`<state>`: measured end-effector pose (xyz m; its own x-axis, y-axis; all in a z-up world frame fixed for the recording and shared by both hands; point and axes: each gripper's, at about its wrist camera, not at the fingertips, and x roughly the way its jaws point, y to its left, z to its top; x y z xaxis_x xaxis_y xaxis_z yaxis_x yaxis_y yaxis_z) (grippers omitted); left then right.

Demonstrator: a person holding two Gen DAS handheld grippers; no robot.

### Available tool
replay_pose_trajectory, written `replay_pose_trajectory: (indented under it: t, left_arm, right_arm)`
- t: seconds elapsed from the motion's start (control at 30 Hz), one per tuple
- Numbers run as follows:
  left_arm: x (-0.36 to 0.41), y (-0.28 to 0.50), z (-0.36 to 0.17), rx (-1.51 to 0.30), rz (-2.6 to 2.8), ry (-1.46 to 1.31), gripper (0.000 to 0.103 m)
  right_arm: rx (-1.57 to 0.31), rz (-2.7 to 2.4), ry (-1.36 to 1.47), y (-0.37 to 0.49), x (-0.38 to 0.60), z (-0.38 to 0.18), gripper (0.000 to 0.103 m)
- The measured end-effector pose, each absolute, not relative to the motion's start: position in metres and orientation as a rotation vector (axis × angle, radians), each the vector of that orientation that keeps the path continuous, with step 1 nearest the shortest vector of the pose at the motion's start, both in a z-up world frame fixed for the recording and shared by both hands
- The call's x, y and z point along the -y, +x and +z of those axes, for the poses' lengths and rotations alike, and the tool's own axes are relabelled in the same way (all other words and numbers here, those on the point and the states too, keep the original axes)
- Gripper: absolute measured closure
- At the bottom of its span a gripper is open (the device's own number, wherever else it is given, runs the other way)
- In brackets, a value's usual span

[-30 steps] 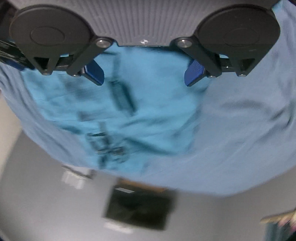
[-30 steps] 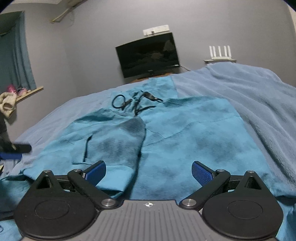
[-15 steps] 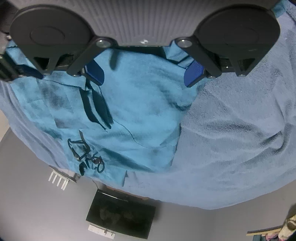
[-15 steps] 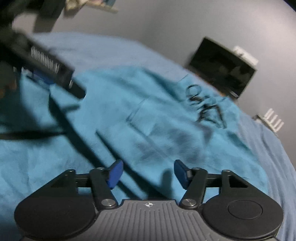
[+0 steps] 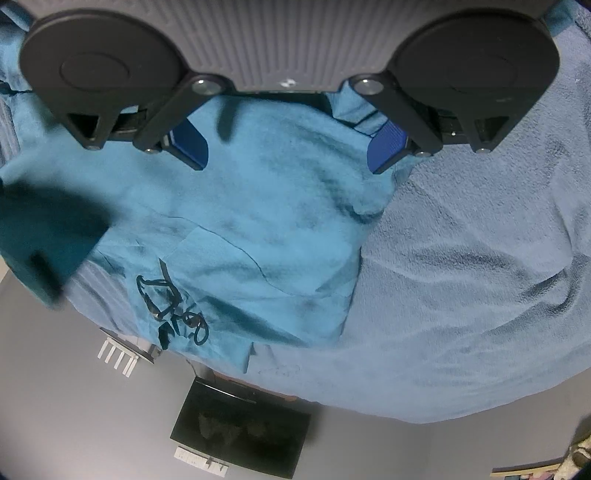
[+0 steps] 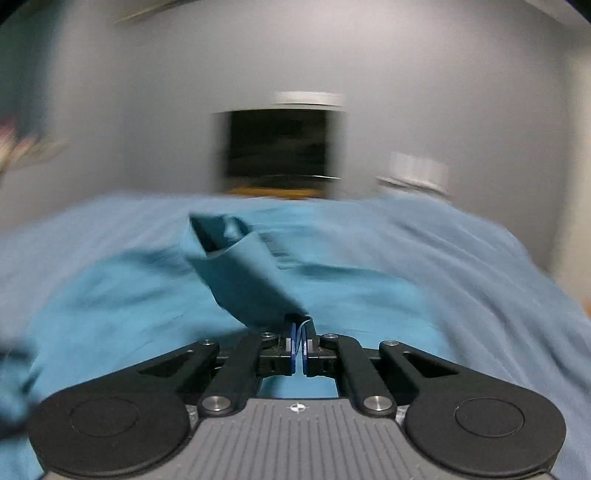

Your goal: Fold large clothes

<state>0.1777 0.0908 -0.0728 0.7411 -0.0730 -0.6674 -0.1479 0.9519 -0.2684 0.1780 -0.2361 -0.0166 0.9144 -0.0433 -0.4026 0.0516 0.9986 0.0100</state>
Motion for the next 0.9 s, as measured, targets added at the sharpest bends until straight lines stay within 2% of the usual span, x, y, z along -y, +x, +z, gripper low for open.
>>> replay_pose_trajectory:
  t: [0.03, 0.1, 0.17, 0.23, 0.37, 0.43, 0.57, 0.63, 0.73, 0.8, 0.9]
  left_arm:
    - [-0.09, 0.177, -0.072, -0.736, 0.037, -0.311, 0.01]
    - [-0.088, 0.179, -0.073, -0.742, 0.041, -0.295, 0.01]
    - [-0.087, 0.18, -0.074, -0.751, 0.049, -0.286, 0.01]
    - [-0.088, 0.179, -0.075, -0.754, 0.053, -0.287, 0.01]
    - [-0.086, 0.18, -0.076, -0.761, 0.057, -0.277, 0.01]
    - [-0.084, 0.181, -0.077, -0.771, 0.06, -0.264, 0.01]
    - [-0.08, 0.184, -0.081, -0.797, 0.068, -0.229, 0.01]
    - [-0.076, 0.184, -0.082, -0.805, 0.072, -0.201, 0.01]
    - [-0.074, 0.183, -0.083, -0.809, 0.075, -0.176, 0.01]
    - [-0.074, 0.183, -0.082, -0.81, 0.077, -0.177, 0.01]
    - [-0.073, 0.181, -0.081, -0.812, 0.083, -0.167, 0.01]
  right_arm:
    - [-0.434, -0.09, 0.11, 0.18, 0.256, -0.019, 0.091]
    - [-0.494, -0.161, 0.236, 0.186, 0.283, -0.033, 0.087]
    - [-0.558, -0.21, 0.282, 0.19, 0.292, -0.05, 0.076]
    - [-0.602, -0.222, 0.331, 0.192, 0.296, -0.065, 0.073]
    - [-0.571, -0.232, 0.339, 0.192, 0.289, -0.073, 0.048]
    - [-0.549, -0.252, 0.31, 0.194, 0.287, -0.069, 0.041]
    - [-0.657, -0.324, 0.236, 0.195, 0.299, -0.085, 0.045]
    - [-0.653, -0.339, 0.279, 0.193, 0.303, -0.086, 0.047]
    - [-0.565, -0.335, 0.284, 0.183, 0.302, -0.072, 0.046]
    - [-0.615, -0.381, 0.248, 0.185, 0.305, -0.079, 0.045]
    - [-0.67, -0.403, 0.338, 0.184, 0.318, -0.089, 0.044]
